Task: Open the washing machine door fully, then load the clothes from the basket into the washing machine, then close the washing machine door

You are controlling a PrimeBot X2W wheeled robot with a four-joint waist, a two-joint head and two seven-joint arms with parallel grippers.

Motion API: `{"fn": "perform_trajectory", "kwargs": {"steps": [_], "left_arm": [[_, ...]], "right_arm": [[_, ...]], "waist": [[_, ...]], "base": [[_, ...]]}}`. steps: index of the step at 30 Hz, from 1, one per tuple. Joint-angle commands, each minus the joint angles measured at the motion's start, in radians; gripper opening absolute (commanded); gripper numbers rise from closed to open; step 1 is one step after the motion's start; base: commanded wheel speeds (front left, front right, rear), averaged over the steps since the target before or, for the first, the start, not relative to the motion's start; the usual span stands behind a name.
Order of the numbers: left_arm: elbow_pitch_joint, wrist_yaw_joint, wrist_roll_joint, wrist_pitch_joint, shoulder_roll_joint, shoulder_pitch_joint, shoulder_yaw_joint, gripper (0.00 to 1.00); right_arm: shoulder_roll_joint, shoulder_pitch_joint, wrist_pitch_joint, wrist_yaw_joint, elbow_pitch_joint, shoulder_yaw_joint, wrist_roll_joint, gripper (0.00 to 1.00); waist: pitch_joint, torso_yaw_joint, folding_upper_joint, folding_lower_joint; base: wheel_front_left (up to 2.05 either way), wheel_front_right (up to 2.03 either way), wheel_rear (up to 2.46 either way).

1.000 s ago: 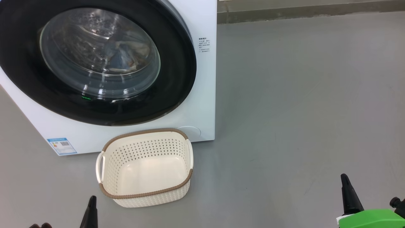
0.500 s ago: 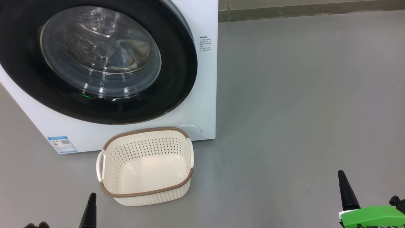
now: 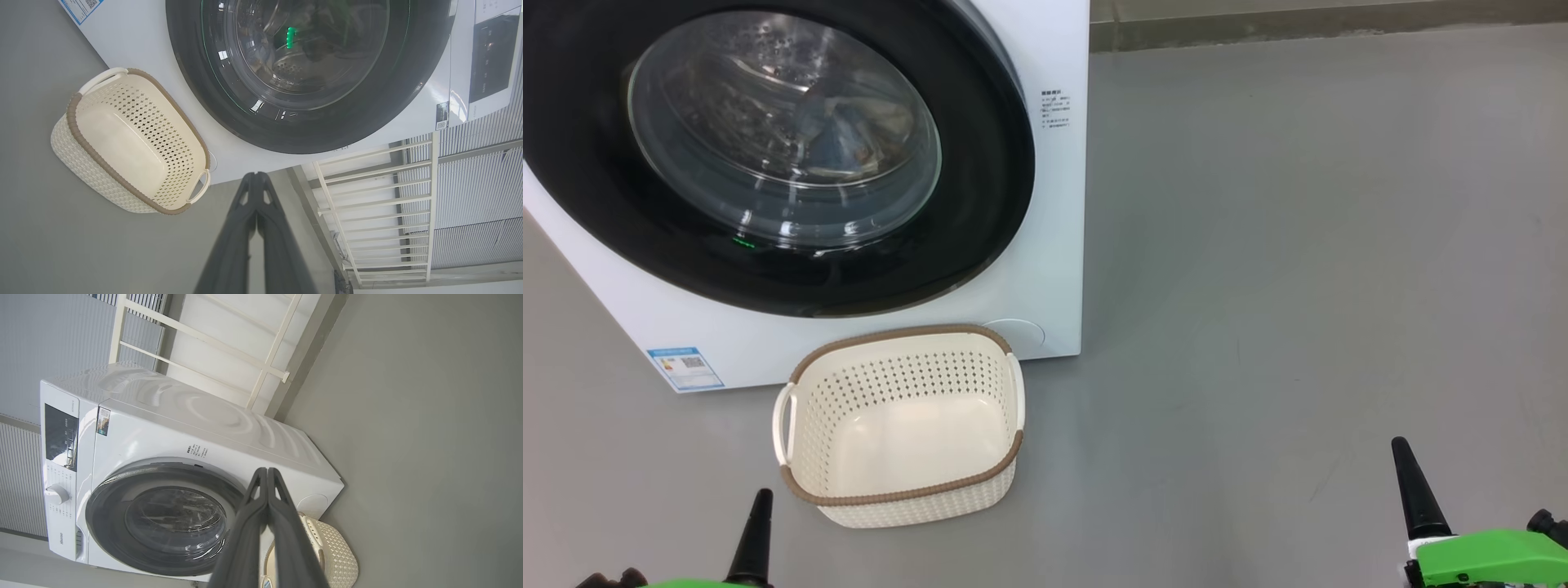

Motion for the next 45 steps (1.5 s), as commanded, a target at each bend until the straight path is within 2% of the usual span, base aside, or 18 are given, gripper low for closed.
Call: {"fn": "perform_trajectory", "kwargs": {"steps": [1,35,45], "left_arm": [[-0.019,-0.002,-0.025,0.007,0.022,-0.052,0.030,0.00],[-0.007,-0.003,-0.360,0.108,0.029,-0.098,0.062,0.00],[-0.007,-0.003,-0.365,0.110,0.029,-0.099,0.063,0.00]], "right_arm": [[-0.013,-0.046,0.010,-0.004,-0.030,0.023,0.029,0.00],[-0.018,-0.065,0.111,-0.006,-0.036,0.057,0.430,0.00],[-0.018,-0.065,0.112,-0.006,-0.036,0.058,0.437,0.00]], "waist": [[0.000,0.000,0.0000,0.0000],[0.014,0.010,0.0000,-0.0001],[0.014,0.010,0.0000,-0.0001]], "base": [[0.00,0.00,0.00],[0.00,0.00,0.00],[0.00,0.00,0.00]]}}
